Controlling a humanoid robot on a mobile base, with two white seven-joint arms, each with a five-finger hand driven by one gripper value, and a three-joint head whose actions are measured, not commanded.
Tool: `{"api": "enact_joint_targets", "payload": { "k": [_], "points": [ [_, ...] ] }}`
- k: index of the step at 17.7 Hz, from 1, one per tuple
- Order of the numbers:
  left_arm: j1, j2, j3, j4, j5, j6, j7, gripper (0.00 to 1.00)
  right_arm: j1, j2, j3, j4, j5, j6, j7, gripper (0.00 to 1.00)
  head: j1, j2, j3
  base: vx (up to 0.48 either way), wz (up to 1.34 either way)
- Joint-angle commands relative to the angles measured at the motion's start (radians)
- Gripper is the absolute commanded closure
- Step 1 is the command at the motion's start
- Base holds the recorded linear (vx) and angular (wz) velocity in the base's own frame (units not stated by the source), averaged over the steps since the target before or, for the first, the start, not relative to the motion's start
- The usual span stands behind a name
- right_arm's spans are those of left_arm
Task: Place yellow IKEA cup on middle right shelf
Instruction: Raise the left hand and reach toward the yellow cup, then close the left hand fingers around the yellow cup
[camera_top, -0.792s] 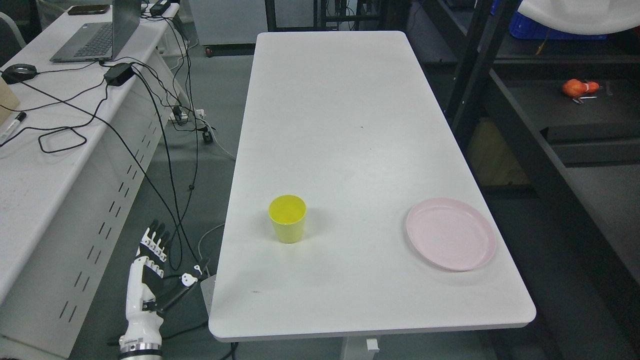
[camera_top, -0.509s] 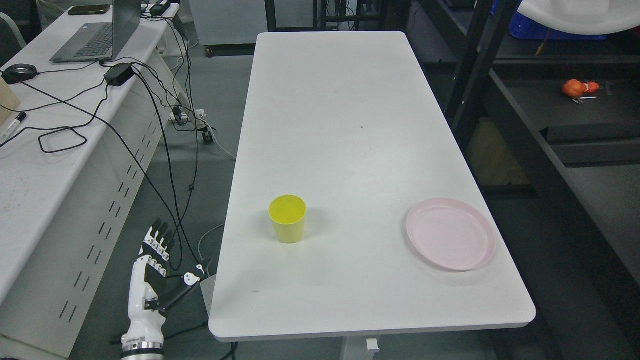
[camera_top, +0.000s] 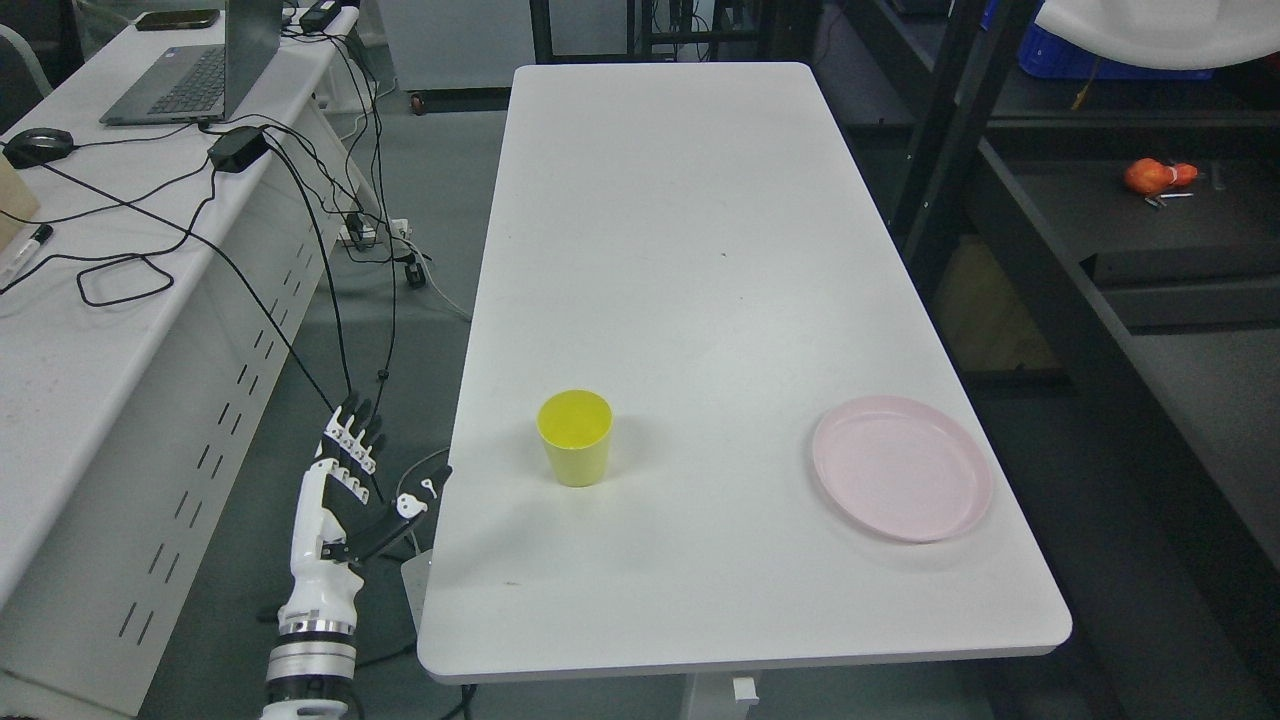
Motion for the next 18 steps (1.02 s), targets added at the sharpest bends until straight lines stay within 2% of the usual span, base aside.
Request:
{"api": "enact_joint_targets", "payload": {
  "k": [1,9,13,18],
  "points": [
    [-0.114,0.017,-0.066,0.162,0.061,0.004,-0.050,0.03,0.014,-0.017,0.017,0.000,-0.025,0.001,-0.001,0.01,0.0000,0.000,0.000,0.000,0.00],
    [-0.262,0.017,-0.141,0.363,0.134,0.004,-0.082,0.03,0.014,-0.017,0.017,0.000,-0.025,0.001,-0.001,0.01,0.0000,0.000,0.000,0.000,0.00],
    [-0.272,0.017,-0.207,0.372,0.158,0.025,-0.229,0.04,0.014,-0.017,0.017,0.000,-0.025,0.001,-0.001,0.01,0.0000,0.000,0.000,0.000,0.00],
    [-0.264,0.017,-0.265,0.401,0.158,0.065,-0.231,0.03,0.014,-0.017,0.017,0.000,-0.025,0.001,-0.001,0.01,0.0000,0.000,0.000,0.000,0.00]
  ]
}}
